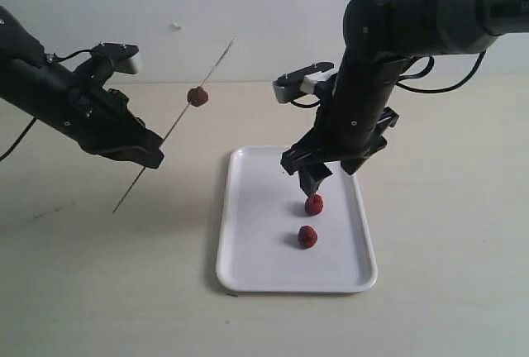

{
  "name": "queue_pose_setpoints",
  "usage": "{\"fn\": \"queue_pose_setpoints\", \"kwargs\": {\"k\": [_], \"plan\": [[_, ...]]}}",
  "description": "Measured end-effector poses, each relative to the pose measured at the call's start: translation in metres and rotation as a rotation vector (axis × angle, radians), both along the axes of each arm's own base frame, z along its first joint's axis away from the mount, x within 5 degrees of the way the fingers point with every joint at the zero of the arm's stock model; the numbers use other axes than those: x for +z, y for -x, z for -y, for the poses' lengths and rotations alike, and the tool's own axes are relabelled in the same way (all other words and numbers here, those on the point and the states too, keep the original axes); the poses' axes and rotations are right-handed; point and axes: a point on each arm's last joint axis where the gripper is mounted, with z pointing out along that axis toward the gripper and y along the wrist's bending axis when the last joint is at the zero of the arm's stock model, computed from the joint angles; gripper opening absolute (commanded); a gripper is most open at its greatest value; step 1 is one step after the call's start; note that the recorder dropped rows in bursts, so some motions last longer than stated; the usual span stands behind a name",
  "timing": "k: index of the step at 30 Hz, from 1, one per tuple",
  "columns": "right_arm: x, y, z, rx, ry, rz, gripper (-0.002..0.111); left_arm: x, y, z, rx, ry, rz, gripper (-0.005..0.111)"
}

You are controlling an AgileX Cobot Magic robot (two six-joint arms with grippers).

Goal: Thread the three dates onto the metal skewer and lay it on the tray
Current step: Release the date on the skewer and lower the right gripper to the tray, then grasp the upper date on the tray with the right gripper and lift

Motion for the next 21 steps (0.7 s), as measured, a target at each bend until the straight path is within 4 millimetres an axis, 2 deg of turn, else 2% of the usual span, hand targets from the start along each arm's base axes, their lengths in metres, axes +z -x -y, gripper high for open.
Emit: {"fn": "queue_pose_setpoints", "kwargs": {"k": [12, 21], "plan": [[-0.035, -0.005, -0.005, -0.017, -0.012, -0.052, 0.069, 0.000, 0.000, 0.000, 0.000, 0.001, -0.003, 0.000], [-0.035, -0.004, -0.024, 0.005, -0.028, 0.002, 0.068, 0.000, 0.000, 0.000, 0.000, 0.001, -0.003, 0.000]]}}
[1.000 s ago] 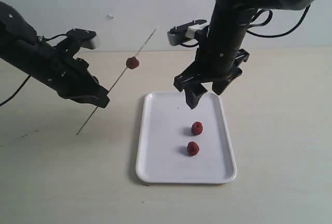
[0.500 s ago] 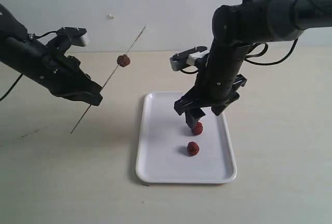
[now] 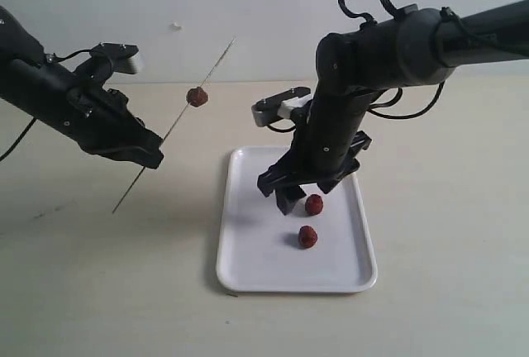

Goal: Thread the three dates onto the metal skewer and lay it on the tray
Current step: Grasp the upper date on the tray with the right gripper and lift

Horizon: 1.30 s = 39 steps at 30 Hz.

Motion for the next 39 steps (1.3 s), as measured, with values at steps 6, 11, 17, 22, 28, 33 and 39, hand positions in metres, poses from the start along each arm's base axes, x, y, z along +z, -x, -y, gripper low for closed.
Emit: {"fn": "queue_pose_setpoints", "kwargs": {"k": [6, 11, 17, 22, 28, 33, 39], "plan": [[0.000, -0.001, 0.003, -0.017, 0.039, 0.014, 0.067, 0.000, 0.000, 0.000, 0.000, 0.000, 0.000, 0.000], [-0.003, -0.002, 0.004, -0.018, 0.054, 0.013, 0.067, 0.000, 0.000, 0.000, 0.000, 0.000, 0.000, 0.000], [-0.022, -0.002, 0.004, -0.019, 0.072, -0.029, 0.067, 0.000, 0.000, 0.000, 0.000, 0.000, 0.000, 0.000], [-0.022, -0.002, 0.004, -0.021, 0.071, -0.027, 0.062, 0.000, 0.000, 0.000, 0.000, 0.000, 0.000, 0.000], [-0.022, -0.002, 0.004, -0.024, 0.070, -0.030, 0.047, 0.000, 0.000, 0.000, 0.004, 0.005, -0.001, 0.000], [-0.022, -0.001, 0.004, -0.030, 0.070, -0.033, 0.032, 0.000, 0.000, 0.000, 0.004, 0.007, -0.002, 0.000], [-0.022, -0.001, 0.004, -0.036, 0.070, -0.035, 0.031, 0.000, 0.000, 0.001, 0.007, 0.010, -0.003, 0.000]]}}
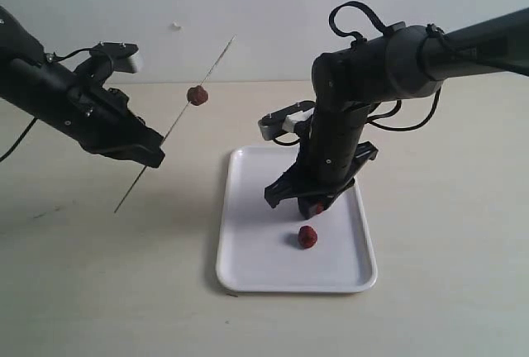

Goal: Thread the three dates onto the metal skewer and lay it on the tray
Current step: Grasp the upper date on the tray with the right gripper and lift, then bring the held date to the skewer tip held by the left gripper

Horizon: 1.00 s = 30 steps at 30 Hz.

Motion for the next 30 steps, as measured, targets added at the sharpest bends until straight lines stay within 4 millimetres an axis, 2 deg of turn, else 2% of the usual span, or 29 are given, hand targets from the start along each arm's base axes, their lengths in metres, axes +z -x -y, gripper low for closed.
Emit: {"fn": "queue_pose_setpoints", "kwargs": {"k": [8, 11, 16, 22, 30], "plan": [[0.001, 0.001, 0.000, -0.005, 0.004, -0.010, 0.031, 0.000, 0.000, 0.000, -0.023, -0.007, 0.014, 0.000], [0.009, -0.001, 0.003, -0.005, 0.006, -0.015, 0.031, 0.000, 0.000, 0.000, -0.050, -0.014, 0.030, 0.000], [0.031, -0.009, 0.023, -0.034, -0.023, -0.023, 0.031, -0.001, 0.000, -0.001, -0.090, -0.042, 0.050, 0.000], [0.044, -0.014, 0.051, -0.075, -0.181, -0.061, 0.031, -0.003, 0.001, -0.003, -0.207, -0.090, 0.115, 0.000], [0.058, -0.021, 0.084, -0.097, -0.494, -0.077, 0.031, -0.014, 0.004, -0.006, -0.345, -0.155, 0.201, 0.000]]}}
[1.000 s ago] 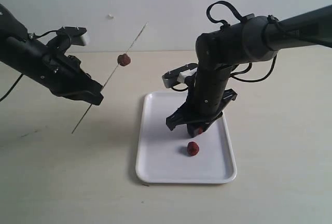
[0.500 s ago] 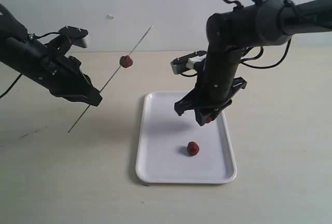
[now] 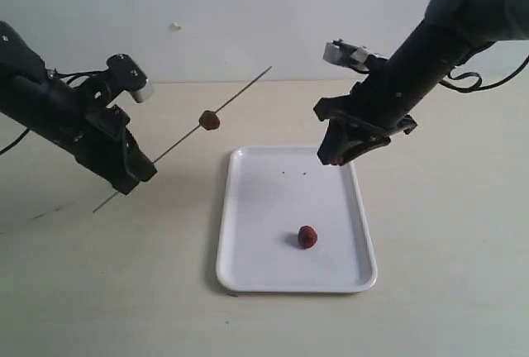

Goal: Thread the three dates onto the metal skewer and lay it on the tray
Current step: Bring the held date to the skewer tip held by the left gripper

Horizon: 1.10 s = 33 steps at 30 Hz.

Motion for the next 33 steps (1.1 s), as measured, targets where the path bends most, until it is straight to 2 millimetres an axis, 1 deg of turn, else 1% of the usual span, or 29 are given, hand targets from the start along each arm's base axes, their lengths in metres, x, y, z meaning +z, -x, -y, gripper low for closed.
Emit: {"fn": "queue_pose_setpoints", "kwargs": {"k": [6, 11, 15, 19, 21, 29, 33], "plan": [[0.014, -0.002, 0.018, -0.011, -0.231, 0.022, 0.031, -0.008, 0.002, -0.001, -0.084, -0.032, 0.023, 0.000], [0.022, -0.005, 0.029, -0.032, -0.343, 0.059, 0.031, -0.025, 0.000, 0.003, -0.166, -0.066, 0.034, 0.000], [0.024, -0.006, 0.030, -0.033, -0.364, 0.080, 0.031, -0.034, 0.001, 0.016, -0.237, -0.089, 0.071, 0.000], [0.025, -0.006, 0.031, -0.029, -0.369, 0.084, 0.031, -0.035, 0.004, 0.026, -0.281, -0.097, 0.096, 0.000], [0.025, -0.006, 0.033, -0.031, -0.368, 0.087, 0.031, -0.035, 0.003, 0.026, -0.282, -0.100, 0.103, 0.000], [0.025, -0.007, 0.051, -0.071, -0.368, 0.096, 0.031, -0.034, 0.001, 0.027, -0.271, -0.094, 0.132, 0.000], [0.025, -0.008, 0.051, -0.077, -0.376, 0.100, 0.031, -0.033, 0.000, 0.029, -0.281, -0.075, 0.148, 0.000]]}}
